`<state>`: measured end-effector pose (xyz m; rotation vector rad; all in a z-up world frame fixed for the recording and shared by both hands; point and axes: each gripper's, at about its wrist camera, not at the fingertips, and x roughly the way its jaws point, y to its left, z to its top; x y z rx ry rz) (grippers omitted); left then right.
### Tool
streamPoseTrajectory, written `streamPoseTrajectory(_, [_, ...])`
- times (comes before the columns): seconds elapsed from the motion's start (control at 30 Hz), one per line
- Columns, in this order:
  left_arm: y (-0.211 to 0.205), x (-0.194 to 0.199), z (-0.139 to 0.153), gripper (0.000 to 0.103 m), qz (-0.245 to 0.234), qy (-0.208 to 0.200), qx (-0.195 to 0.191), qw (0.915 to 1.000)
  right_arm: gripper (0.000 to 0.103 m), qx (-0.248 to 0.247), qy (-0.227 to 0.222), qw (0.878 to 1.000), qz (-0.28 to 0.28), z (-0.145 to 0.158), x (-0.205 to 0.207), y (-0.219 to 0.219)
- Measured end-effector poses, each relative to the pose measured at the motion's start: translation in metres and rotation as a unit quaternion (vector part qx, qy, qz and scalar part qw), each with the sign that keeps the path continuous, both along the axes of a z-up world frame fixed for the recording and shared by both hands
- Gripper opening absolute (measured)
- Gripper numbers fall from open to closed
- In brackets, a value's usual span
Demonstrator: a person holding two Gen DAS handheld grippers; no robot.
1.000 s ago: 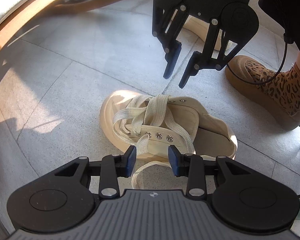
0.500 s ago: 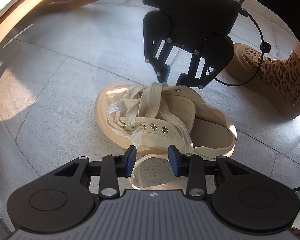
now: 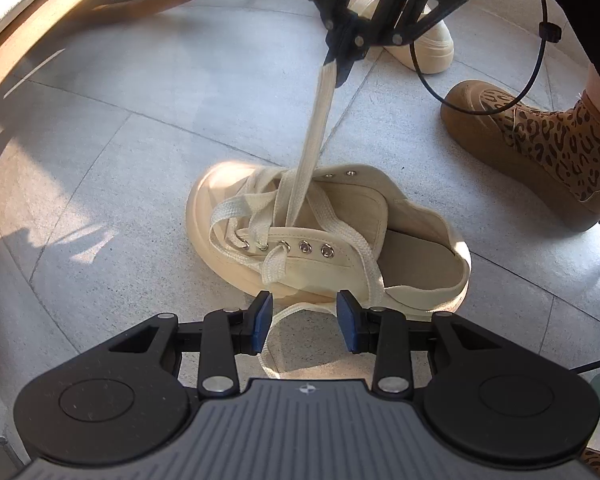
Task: Lace up shoes with both hands
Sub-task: 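Grasp the white lace end with the right gripper and pull it up taut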
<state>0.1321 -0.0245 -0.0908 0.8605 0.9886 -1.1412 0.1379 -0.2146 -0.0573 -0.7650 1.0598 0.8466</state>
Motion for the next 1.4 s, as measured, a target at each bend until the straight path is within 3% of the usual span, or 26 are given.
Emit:
streamPoseTrajectory(0.23, [-0.001,0.004,-0.002,0.034,0.004,-0.003,0.003,1.0000,0.000,-0.006,-0.051,0.999,-0.004,0.066,-0.009,-0.009])
streamPoseTrajectory(0.37, [0.000,0.006,-0.002,0.034,0.007,-0.004,0.003,1.0000,0.000,-0.014,-0.087,0.996,-0.032,0.098,-0.006,-0.020])
streamPoseTrajectory(0.57, [0.004,0.005,-0.005,0.034,0.005,-0.005,0.014,0.9999,0.000,-0.017,-0.112,0.991,-0.073,0.127,-0.003,-0.031])
streamPoseTrajectory(0.73, [0.007,0.005,-0.004,0.034,0.011,-0.002,0.005,0.9999,0.000,-0.027,-0.133,0.988,-0.080,0.130,-0.006,-0.031])
streamPoseTrajectory(0.93, [0.006,0.015,0.003,0.033,0.036,0.021,-0.026,0.9988,0.000,-0.025,-0.123,0.989,-0.083,0.126,-0.003,-0.029])
streamPoseTrajectory(1.23, [0.006,0.014,-0.004,0.033,0.039,0.013,-0.004,0.9991,0.000,-0.026,-0.111,0.988,-0.105,0.115,-0.001,-0.039])
streamPoseTrajectory(1.4, [0.005,0.014,-0.003,0.033,0.037,0.009,-0.001,0.9993,0.000,-0.025,-0.081,0.987,-0.135,0.105,0.005,-0.051])
